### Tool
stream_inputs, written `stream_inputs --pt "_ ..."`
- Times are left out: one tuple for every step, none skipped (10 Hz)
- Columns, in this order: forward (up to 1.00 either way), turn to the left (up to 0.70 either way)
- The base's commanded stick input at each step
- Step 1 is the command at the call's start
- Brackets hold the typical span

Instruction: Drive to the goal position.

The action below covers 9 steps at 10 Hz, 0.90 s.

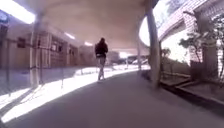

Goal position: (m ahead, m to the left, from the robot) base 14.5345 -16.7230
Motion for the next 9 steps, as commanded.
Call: stream_inputs --pt "0.85 0.00" --pt "0.85 0.00" --pt "0.85 0.00" --pt "0.85 0.00" --pt "0.85 0.00" --pt "0.85 0.00" --pt "0.85 0.00" --pt "0.85 0.00" --pt "0.85 0.00"
